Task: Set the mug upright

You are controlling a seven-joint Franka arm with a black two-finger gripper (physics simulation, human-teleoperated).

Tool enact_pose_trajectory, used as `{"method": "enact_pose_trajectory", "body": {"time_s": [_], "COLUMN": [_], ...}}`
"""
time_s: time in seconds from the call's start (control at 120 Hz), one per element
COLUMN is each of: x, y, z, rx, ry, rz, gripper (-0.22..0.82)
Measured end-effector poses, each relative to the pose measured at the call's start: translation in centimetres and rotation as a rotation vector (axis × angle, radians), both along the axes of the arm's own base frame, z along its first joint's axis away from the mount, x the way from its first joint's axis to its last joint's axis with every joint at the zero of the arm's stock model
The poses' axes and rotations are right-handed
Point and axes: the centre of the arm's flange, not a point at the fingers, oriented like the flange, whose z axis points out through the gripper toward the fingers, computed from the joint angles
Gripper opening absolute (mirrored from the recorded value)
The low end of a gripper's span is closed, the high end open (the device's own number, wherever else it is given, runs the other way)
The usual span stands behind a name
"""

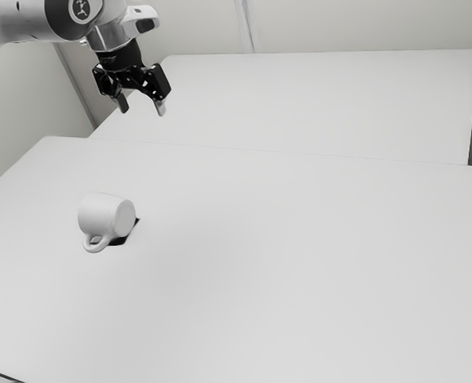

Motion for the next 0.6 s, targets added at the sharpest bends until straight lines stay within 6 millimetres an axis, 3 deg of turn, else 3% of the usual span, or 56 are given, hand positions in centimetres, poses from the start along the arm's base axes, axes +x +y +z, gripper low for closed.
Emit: {"method": "enact_pose_trajectory", "body": {"time_s": [0.35, 0.6], "x": [-0.8, -1.5], "y": [0.2, 2.3], "z": [-0.4, -4.5], "rx": [-0.015, -0.113], "ry": [0.022, 0.118], "rz": [0.007, 0.064], "gripper": [0.6, 0.6]}}
